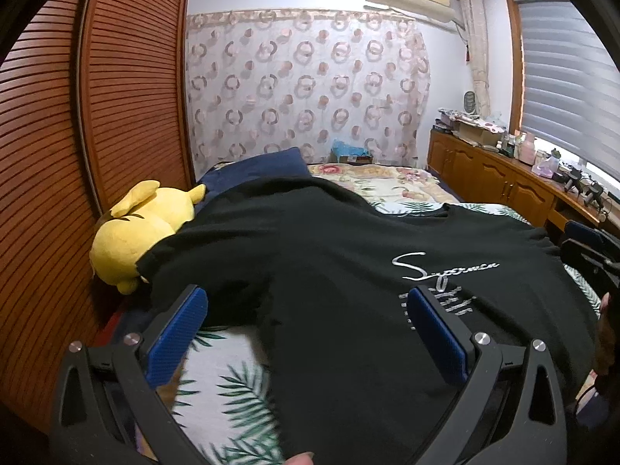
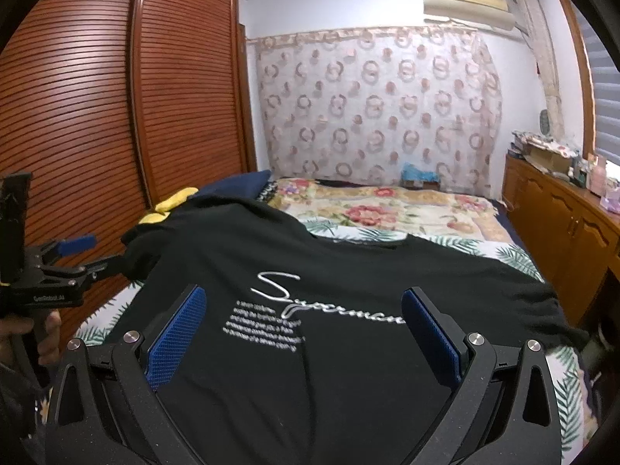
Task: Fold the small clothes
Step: 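Grasp the side edge of the black T-shirt with the left gripper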
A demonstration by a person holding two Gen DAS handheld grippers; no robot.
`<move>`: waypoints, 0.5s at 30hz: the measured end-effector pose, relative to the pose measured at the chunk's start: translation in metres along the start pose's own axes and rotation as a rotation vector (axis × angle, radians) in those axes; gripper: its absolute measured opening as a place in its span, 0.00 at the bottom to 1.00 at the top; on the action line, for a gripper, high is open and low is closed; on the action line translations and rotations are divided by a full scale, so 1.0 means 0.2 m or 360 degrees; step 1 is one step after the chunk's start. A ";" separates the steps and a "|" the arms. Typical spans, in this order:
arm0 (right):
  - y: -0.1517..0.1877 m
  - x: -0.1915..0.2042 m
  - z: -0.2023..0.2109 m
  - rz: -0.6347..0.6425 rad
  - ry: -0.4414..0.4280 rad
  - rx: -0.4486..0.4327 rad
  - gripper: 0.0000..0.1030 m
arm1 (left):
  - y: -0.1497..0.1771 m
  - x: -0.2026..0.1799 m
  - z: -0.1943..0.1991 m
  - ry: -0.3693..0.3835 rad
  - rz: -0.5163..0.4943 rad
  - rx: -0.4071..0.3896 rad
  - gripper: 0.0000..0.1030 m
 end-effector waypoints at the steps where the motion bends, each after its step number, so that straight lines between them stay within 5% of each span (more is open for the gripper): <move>1: 0.00 0.00 -0.01 0.0000 -0.0010 0.0003 1.00 | 0.00 0.02 0.00 -0.0002 -0.0003 -0.0002 1.00; 11: 0.01 0.07 -0.18 0.0073 -0.0079 0.0073 1.00 | 0.06 0.32 -0.08 -0.0025 0.0075 0.0039 0.99; 15: 0.03 0.12 -0.25 0.0097 -0.0123 0.0125 1.00 | 0.05 0.47 -0.12 -0.0055 0.0101 0.0042 0.91</move>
Point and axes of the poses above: each gripper's, at about its wrist camera, not at the fingertips, and z roughly against the way its jaws point, x to its left, y to its underside, the point moved 6 cm from there along -z, roughly the way its jaws point, and after that the axes turned 6 degrees about -x, right-handed, at the moved point
